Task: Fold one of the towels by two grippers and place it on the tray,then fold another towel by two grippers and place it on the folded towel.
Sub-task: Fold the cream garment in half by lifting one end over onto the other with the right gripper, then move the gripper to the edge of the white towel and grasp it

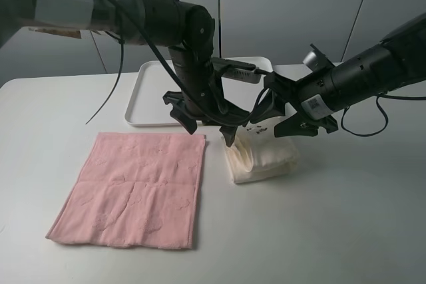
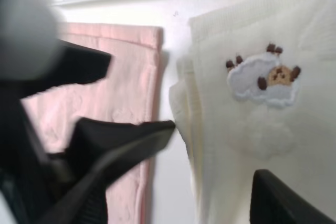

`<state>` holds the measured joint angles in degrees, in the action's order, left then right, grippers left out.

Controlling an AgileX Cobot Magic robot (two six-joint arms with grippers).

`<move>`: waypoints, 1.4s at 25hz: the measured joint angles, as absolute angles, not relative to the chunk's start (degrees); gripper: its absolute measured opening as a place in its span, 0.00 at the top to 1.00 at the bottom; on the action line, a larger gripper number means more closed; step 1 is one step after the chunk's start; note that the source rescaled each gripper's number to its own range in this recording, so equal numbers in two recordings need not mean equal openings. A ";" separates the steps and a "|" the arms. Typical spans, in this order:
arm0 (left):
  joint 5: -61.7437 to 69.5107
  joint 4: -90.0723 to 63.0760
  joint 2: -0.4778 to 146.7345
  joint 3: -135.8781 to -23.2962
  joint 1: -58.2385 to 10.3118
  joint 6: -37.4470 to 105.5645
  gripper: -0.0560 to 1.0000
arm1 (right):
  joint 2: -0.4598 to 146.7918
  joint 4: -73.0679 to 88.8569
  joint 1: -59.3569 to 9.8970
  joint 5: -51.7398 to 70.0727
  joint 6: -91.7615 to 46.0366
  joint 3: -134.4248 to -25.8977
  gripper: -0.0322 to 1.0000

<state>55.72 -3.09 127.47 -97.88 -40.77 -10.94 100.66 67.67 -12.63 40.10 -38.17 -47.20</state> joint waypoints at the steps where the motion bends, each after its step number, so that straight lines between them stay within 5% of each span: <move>1: 56.00 -2.84 126.43 -97.88 -40.77 -10.80 0.01 | 100.66 66.97 -12.63 40.22 -38.17 -47.20 0.36; 6: 57.06 -2.09 123.00 -97.88 -40.13 -10.69 0.01 | 100.66 65.00 -12.63 40.36 -38.29 -47.20 0.32; 11: 58.41 -0.65 121.02 -97.88 -39.49 -10.58 0.01 | 100.66 62.61 -12.63 37.48 -37.30 -47.20 0.05; 22: 60.86 0.54 120.89 -97.88 -38.90 -10.20 0.01 | 100.93 40.38 -12.63 33.13 -21.35 -52.87 0.23; 29: 62.33 -4.80 120.89 -97.88 -34.22 -5.16 0.01 | 107.21 35.62 -12.63 35.95 -17.96 -56.06 0.08; 35: 62.76 -8.35 120.89 -97.88 -32.28 -1.56 0.01 | 110.74 35.38 -12.63 36.19 -17.96 -57.00 0.07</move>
<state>62.76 -8.35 120.89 -97.88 -32.28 -1.56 110.74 35.38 -12.63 36.19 -17.96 -57.00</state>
